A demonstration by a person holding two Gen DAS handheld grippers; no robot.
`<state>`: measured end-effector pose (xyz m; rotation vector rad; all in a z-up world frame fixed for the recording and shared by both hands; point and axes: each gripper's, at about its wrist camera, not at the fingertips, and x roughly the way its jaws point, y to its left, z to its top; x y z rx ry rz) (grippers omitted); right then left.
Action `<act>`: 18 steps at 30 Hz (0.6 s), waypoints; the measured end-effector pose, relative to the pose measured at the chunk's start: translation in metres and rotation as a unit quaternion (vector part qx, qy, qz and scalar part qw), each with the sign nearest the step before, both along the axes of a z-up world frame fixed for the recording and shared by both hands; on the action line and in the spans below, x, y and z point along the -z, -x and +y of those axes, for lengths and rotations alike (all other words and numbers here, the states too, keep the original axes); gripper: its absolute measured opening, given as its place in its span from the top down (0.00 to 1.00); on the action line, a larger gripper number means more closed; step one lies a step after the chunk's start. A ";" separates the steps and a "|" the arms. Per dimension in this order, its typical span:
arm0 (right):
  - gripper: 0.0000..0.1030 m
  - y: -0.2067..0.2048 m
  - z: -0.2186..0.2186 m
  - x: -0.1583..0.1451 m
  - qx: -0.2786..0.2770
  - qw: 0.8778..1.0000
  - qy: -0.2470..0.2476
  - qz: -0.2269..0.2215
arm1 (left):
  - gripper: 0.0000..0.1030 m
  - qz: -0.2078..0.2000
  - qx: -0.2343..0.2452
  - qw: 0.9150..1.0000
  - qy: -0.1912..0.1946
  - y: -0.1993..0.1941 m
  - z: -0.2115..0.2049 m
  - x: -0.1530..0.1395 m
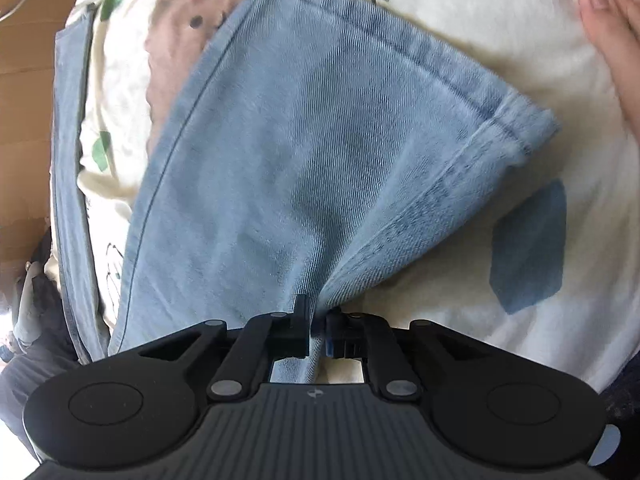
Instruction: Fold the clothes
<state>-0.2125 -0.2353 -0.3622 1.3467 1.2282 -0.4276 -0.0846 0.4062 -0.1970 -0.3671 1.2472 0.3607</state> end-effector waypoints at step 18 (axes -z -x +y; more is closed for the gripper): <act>0.98 -0.045 0.013 -0.051 -0.119 0.990 0.077 -0.024 | 0.60 0.012 -0.075 0.996 0.055 -0.020 0.027 0.042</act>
